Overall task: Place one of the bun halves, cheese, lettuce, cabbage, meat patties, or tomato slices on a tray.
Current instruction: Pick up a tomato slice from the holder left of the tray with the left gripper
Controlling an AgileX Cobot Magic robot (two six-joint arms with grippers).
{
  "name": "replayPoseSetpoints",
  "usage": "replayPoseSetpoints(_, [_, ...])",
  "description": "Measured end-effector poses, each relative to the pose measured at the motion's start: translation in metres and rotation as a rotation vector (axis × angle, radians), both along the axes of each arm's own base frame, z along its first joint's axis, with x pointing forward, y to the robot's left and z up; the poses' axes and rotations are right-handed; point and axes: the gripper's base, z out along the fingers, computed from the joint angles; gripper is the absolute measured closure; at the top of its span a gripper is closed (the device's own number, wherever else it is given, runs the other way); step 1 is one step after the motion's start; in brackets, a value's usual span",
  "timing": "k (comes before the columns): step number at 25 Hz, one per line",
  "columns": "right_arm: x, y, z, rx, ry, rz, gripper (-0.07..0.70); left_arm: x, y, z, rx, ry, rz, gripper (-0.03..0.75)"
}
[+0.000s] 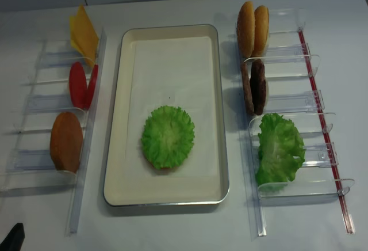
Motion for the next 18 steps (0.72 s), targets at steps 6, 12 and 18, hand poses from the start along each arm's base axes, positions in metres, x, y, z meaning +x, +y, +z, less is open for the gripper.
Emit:
replayPoseSetpoints(6, [0.0,0.0002,0.0,-0.003,0.0,0.004,0.128,0.0,0.0,0.0,0.0,0.0,0.0,0.279])
replayPoseSetpoints(12, [0.0001,0.0003,0.0001,-0.006,-0.002,0.008,0.129,0.0,0.0,0.0,0.0,0.0,0.0,0.279])
replayPoseSetpoints(18, [0.0001,0.0005,0.0001,-0.012,-0.002,0.014,0.133,0.0,0.0,0.0,0.0,0.0,0.0,0.279])
